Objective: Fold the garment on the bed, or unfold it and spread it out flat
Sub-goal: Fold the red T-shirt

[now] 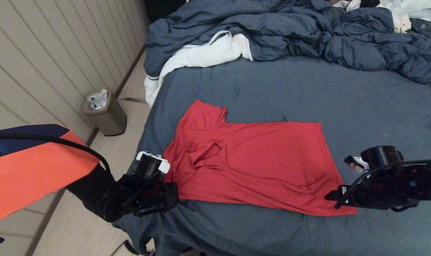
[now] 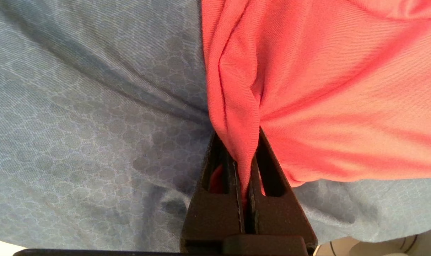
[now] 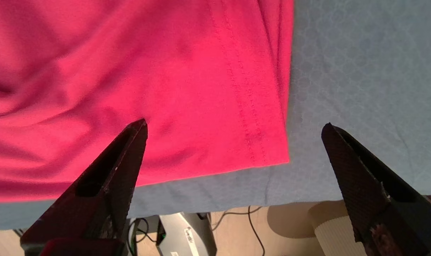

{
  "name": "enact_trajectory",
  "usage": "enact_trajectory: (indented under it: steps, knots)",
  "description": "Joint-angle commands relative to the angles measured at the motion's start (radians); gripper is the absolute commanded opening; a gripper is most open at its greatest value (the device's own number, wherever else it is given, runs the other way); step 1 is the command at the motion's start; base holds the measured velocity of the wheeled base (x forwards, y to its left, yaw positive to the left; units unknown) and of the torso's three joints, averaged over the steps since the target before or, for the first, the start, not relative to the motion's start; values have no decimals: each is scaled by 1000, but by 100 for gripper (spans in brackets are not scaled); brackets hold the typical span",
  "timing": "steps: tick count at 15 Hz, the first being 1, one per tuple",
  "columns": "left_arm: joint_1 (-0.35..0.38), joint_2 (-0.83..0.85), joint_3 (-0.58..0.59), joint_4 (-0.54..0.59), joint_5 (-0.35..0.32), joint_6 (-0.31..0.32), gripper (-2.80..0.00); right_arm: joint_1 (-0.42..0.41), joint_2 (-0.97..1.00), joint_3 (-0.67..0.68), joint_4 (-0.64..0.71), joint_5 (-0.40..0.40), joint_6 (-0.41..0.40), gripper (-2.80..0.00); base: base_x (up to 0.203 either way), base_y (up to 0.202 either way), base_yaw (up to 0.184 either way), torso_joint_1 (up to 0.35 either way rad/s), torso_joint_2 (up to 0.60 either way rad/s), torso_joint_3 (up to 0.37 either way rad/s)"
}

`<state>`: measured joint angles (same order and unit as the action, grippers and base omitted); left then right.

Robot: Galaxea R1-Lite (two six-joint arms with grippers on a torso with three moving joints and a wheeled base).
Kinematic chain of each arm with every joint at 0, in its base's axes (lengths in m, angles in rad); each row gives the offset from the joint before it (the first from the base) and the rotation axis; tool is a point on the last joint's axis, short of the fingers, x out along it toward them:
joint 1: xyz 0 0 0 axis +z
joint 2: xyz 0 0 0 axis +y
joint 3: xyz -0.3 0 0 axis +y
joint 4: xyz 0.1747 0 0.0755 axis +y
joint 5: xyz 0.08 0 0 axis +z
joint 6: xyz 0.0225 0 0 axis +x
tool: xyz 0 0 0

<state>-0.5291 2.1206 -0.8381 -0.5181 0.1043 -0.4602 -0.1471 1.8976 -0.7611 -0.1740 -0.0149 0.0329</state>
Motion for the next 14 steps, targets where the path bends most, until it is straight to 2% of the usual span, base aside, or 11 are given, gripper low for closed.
enact_trajectory:
  steps: [1, 5, 6, 12, 14]
  knots:
    - [0, -7, 3, -9, 2, -4, -280, -14, 56, -7, -2, -2, -10, 0, 0, 0, 0, 0, 0, 0]
    - [0, -9, 5, -22, 3, -5, -280, -11, 113, 0, -90, -33, -16, 0, 0, 0, 0, 0, 0, 0]
    - [1, -10, 5, -22, 3, -10, -280, -9, 116, 2, -91, -33, -16, -280, 0, 0, 0, 0, 0, 0]
    - [0, -19, 11, -33, 5, -14, -280, -6, 117, 6, -105, -33, -14, -280, 0, 0, 0, 0, 0, 0]
    - [-2, -22, 14, -33, 31, -14, -280, -6, 97, 10, -102, -31, -13, -280, 0, 0, 0, 0, 0, 0]
